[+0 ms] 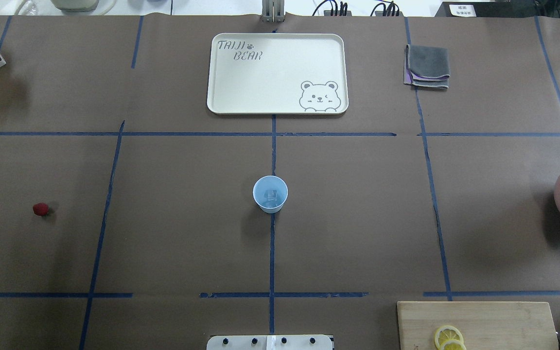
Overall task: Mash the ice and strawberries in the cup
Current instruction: 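Move the right gripper back to the pink bowl of ice, then grasp a third ice cube from the pink bowl with the right gripper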
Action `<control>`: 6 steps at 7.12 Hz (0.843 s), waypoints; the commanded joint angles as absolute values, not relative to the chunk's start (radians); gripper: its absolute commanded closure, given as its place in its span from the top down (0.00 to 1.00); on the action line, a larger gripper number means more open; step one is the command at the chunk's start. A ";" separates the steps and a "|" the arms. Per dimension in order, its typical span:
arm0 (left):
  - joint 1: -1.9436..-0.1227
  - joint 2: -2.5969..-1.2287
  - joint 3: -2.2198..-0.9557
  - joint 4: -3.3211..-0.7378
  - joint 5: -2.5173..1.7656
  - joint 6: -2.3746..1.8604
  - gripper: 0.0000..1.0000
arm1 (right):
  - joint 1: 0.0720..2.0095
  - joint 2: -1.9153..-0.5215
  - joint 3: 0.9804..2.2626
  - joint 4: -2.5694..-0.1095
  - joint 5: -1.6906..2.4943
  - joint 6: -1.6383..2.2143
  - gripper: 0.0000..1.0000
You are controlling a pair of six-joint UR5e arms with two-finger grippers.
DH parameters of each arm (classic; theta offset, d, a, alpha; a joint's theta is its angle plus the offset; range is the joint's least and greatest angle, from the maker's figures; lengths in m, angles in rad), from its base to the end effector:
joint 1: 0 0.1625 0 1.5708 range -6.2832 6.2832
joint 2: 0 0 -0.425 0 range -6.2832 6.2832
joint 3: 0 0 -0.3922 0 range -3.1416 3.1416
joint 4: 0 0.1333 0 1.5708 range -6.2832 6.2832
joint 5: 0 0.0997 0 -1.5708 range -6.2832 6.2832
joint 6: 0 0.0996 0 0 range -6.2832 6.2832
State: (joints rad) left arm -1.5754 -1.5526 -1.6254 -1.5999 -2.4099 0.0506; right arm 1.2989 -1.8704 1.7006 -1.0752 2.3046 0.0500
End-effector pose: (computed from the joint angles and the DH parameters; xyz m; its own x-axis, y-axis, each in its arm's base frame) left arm -0.0614 -0.4878 0.6330 0.6677 0.0960 -0.7382 -0.0292 0.9943 0.1029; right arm -0.0377 -0.3832 0.6730 0.6697 -0.3598 0.6497 0.2212 0.9317 0.2880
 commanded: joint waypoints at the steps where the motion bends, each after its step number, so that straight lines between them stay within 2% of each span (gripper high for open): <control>1: -1.575 -1.552 -1.628 -1.600 -2.411 0.051 1.00 | 1.310 -1.873 1.658 -1.074 2.299 0.018 0.88; 5: -1.575 -1.554 -1.629 -1.600 -2.411 0.051 1.00 | 1.310 -1.852 1.623 -1.074 2.296 0.031 0.74; 6: -1.575 -1.552 -1.629 -1.600 -2.411 0.051 1.00 | 1.310 -1.852 1.621 -1.074 2.293 0.029 0.57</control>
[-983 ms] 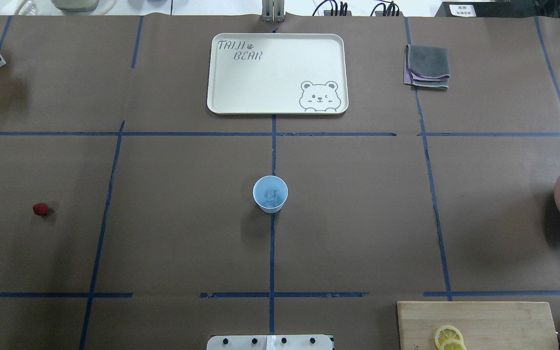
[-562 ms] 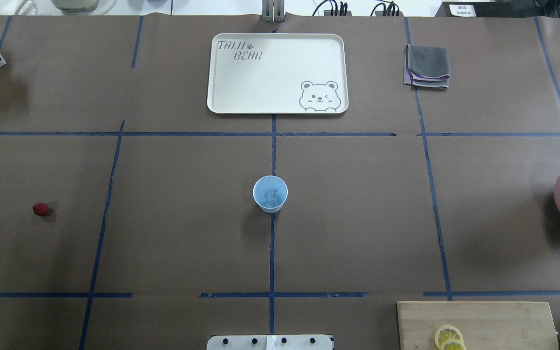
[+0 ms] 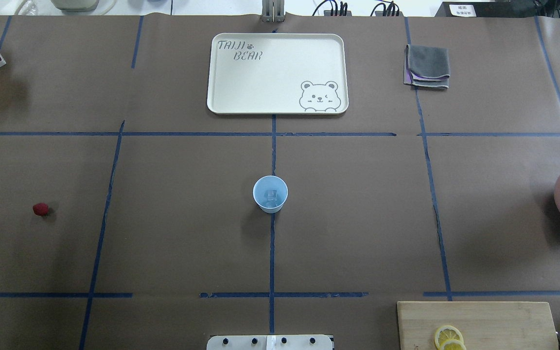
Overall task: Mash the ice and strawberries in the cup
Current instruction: 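Grasp a third ice cube from the pink bowl with the right gripper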
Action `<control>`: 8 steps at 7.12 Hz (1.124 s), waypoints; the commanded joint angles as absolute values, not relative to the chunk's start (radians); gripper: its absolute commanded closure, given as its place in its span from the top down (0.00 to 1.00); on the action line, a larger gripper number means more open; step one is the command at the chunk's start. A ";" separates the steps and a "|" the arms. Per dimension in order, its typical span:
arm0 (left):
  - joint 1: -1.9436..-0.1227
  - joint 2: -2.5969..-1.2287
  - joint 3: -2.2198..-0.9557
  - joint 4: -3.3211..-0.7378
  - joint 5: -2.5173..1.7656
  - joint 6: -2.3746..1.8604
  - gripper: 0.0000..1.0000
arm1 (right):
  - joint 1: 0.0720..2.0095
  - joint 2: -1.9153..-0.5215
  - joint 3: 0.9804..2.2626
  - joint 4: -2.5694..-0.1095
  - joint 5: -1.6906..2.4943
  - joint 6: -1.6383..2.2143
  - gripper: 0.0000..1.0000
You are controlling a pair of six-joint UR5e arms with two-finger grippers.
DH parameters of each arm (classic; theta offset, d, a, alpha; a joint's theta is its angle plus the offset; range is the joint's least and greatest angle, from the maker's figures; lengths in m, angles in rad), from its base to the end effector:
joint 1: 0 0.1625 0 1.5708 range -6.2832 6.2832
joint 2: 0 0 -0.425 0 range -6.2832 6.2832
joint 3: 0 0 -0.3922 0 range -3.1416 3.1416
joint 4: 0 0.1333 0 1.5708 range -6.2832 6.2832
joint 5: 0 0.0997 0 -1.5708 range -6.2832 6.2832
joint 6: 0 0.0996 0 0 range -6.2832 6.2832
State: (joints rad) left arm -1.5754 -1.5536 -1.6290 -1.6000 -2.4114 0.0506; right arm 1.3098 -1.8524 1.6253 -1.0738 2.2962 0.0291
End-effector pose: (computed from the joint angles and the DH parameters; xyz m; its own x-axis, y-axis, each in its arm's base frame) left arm -0.0613 -0.4884 0.6306 0.6666 0.0996 -0.7387 -0.0292 0.9938 0.1077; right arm -0.0331 -0.3845 0.7043 0.6842 -0.3367 0.6469 0.2289 0.9414 0.2479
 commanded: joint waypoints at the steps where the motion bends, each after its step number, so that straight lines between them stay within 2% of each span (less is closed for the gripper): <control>1: -1.575 -1.554 -1.629 -1.600 -2.411 0.051 1.00 | 1.310 -1.852 1.623 -1.074 2.290 0.025 0.26; 2: -1.575 -1.554 -1.629 -1.600 -2.411 0.051 1.00 | 1.310 -1.848 1.623 -1.075 2.290 0.020 0.04; 6: -1.575 -1.554 -1.629 -1.600 -2.411 0.051 1.00 | 1.368 -1.816 1.672 -1.116 2.309 0.021 0.01; 8: -1.575 -1.554 -1.629 -1.600 -2.411 0.051 1.00 | 1.379 -1.668 1.851 -1.478 2.307 0.025 0.02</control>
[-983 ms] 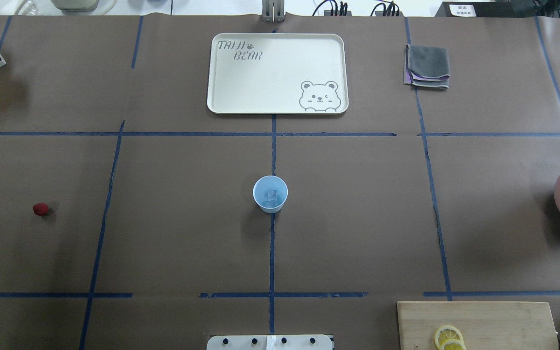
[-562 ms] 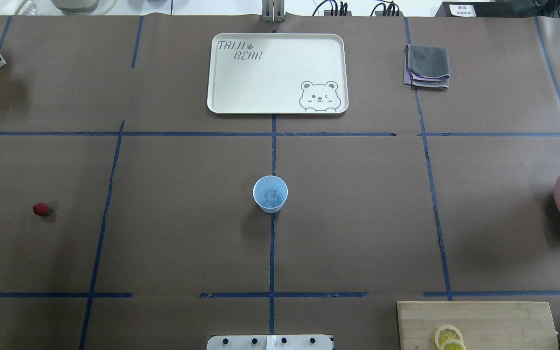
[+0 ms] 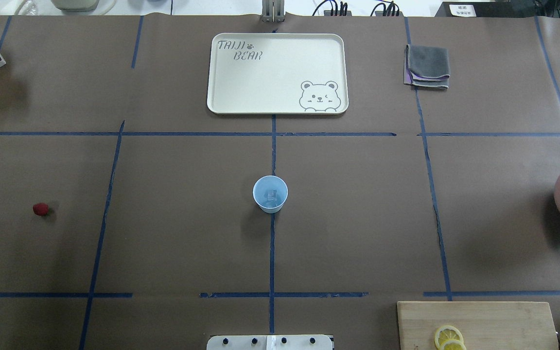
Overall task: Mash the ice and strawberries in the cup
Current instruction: 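Grasp a third ice cube from the pink bowl with the right gripper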
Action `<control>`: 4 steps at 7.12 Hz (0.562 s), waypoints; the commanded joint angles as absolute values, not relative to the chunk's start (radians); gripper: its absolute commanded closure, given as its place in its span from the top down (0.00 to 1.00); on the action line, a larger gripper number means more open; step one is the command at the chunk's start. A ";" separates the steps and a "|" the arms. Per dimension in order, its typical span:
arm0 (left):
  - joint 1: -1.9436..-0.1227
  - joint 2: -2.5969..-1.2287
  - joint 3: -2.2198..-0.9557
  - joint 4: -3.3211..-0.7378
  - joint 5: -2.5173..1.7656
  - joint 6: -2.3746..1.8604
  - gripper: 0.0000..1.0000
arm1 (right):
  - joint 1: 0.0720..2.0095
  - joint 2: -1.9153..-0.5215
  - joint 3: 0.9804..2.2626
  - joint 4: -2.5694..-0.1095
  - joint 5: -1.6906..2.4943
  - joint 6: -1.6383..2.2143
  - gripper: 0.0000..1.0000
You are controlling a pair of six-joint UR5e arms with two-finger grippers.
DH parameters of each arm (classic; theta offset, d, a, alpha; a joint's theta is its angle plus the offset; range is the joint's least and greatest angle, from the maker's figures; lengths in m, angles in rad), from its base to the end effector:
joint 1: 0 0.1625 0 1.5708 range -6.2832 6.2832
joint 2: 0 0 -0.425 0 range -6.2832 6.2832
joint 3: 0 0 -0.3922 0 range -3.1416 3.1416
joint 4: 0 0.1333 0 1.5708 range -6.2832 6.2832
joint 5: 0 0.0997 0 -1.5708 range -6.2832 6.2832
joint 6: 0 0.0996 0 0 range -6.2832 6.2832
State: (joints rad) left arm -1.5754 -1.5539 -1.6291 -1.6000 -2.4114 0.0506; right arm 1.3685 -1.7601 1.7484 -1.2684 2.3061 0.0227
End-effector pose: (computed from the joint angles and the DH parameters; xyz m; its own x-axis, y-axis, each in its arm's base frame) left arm -0.0613 -0.4885 0.6304 0.6666 0.0999 -0.7387 -0.0292 0.9937 0.1080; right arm -0.0210 -0.4335 0.6267 0.6921 -0.3160 0.6490 0.1768 0.9459 0.2720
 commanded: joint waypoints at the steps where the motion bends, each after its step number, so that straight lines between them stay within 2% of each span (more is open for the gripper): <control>1: -1.575 -1.554 -1.629 -1.600 -2.411 0.051 1.00 | 1.378 -1.584 1.959 -1.661 2.306 0.038 0.03; 2: -1.575 -1.554 -1.631 -1.600 -2.411 0.051 1.00 | 1.374 -1.504 2.023 -1.778 2.307 0.095 0.02; 4: -1.575 -1.554 -1.631 -1.600 -2.411 0.051 1.00 | 1.207 -1.363 2.075 -1.789 2.286 0.460 0.03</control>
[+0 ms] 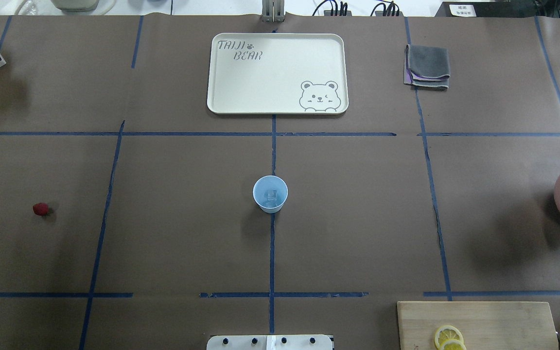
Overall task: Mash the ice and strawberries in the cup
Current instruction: 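Grasp a third ice cube from the pink bowl with the right gripper, then carry the ice cube with the right gripper over the light-blue cup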
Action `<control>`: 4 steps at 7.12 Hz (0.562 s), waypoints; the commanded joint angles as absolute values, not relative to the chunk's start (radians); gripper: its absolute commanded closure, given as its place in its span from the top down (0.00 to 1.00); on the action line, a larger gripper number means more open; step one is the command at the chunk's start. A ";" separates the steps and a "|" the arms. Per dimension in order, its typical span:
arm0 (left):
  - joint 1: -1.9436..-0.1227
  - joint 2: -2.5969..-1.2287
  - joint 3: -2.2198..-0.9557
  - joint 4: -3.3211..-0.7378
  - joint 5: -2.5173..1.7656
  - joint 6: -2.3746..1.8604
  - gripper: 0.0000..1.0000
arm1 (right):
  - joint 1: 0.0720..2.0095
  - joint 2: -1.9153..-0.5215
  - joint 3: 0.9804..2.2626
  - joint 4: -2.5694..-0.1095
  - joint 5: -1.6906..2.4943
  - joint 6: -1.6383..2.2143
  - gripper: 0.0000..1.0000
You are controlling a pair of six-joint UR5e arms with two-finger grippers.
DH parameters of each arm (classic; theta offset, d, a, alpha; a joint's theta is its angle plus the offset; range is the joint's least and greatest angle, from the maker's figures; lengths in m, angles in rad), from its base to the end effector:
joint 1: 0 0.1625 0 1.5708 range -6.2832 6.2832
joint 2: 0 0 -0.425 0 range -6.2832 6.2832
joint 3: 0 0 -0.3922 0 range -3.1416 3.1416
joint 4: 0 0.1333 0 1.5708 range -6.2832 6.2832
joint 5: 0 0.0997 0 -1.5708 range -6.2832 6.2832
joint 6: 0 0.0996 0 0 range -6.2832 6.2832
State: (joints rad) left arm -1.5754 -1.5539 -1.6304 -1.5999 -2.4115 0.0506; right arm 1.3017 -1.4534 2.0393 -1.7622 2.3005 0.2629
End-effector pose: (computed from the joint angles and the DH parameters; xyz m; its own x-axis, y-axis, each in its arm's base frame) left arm -0.0613 -0.4886 0.6298 0.6666 0.1008 -0.7386 -0.0292 0.9936 0.1092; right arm -0.0677 -0.4970 0.3979 0.6919 -0.1986 0.6942 0.0680 0.9751 0.2112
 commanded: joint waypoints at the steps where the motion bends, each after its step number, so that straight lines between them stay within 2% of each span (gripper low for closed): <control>1: -1.575 -1.554 -1.632 -1.600 -2.410 0.051 1.00 | 1.107 -1.253 2.068 -1.805 2.264 0.576 0.04; 3: -1.575 -1.554 -1.638 -1.597 -2.399 0.049 1.00 | 0.886 -1.055 2.043 -1.865 2.112 0.882 0.05; 4: -1.575 -1.554 -1.638 -1.597 -2.399 0.049 1.00 | 0.788 -0.958 1.989 -1.864 2.056 1.007 0.07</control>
State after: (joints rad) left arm -1.5754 -1.5540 -1.6368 -1.5977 -2.4010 0.0496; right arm 0.9113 -1.0747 2.0349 -1.8538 2.1349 0.8453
